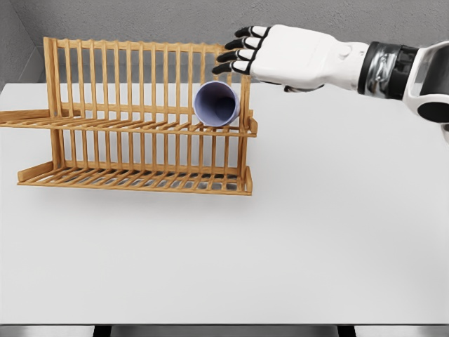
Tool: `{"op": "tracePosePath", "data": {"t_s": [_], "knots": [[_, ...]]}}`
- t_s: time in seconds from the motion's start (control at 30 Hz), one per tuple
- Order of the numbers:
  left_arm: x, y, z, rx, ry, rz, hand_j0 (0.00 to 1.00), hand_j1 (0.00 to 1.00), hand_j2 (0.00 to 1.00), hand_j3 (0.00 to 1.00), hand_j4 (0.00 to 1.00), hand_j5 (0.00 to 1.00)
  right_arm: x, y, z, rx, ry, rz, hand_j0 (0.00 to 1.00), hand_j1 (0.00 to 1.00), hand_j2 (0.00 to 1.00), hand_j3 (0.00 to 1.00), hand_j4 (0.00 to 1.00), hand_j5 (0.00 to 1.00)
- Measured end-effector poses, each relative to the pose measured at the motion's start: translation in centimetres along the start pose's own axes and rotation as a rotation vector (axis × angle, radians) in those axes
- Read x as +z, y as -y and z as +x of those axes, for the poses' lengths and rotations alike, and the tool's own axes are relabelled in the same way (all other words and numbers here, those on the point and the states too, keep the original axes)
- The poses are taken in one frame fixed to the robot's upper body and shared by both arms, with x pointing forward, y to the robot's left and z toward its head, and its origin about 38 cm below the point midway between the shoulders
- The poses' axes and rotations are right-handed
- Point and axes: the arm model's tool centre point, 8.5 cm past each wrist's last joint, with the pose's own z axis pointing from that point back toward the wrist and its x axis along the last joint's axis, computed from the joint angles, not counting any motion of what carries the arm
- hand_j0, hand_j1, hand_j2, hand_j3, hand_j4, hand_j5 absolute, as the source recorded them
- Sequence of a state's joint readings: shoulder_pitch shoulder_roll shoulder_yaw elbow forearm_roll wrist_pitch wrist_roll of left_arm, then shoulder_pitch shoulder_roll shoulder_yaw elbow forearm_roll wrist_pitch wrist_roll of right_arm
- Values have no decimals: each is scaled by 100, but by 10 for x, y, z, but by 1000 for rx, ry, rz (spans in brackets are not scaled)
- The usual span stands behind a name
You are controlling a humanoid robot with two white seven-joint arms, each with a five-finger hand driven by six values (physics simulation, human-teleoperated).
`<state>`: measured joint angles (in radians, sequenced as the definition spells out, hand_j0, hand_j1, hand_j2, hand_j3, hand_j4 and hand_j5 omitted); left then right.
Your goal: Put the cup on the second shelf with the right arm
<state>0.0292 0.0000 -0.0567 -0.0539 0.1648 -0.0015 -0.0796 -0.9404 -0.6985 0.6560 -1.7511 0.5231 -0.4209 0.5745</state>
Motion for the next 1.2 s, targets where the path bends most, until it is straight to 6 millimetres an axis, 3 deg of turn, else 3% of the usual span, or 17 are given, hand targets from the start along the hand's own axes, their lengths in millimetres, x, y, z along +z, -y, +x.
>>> {"op": "tracePosePath", "data": {"t_s": [0.1, 0.17, 0.23, 0.3, 0.47, 0.9, 1.1, 1.2], "knots": [[0, 0, -1, 0, -2, 0, 100, 100, 100, 100, 100, 100, 40, -6, -22, -5, -82, 5, 100, 100, 100, 100, 100, 100], [0, 0, -1, 0, -1, 0, 100, 100, 100, 100, 100, 100, 59, -35, -22, -49, -98, 52, 100, 100, 100, 100, 100, 100], [0, 0, -1, 0, -2, 0, 100, 100, 100, 100, 100, 100, 78, -80, -13, -139, -110, 107, 100, 100, 100, 100, 100, 100], [0, 0, -1, 0, -1, 0, 100, 100, 100, 100, 100, 100, 98, -108, -4, -207, -126, 110, 100, 100, 100, 100, 100, 100], [0, 0, 0, 0, 0, 0, 100, 100, 100, 100, 100, 100, 106, -76, -18, -218, -198, -147, 100, 100, 100, 100, 100, 100], [0, 0, 2, 1, 8, 0, 100, 100, 100, 100, 100, 100, 102, -82, -14, -262, -210, -218, 100, 100, 100, 100, 100, 100], [0, 0, 3, 4, 12, -1, 100, 100, 100, 100, 100, 100, 102, -132, 15, -383, -202, -150, 100, 100, 100, 100, 100, 100], [0, 0, 3, 1, 12, -1, 100, 100, 100, 100, 100, 100, 112, -133, 11, -384, -234, -160, 100, 100, 100, 100, 100, 100]]}}
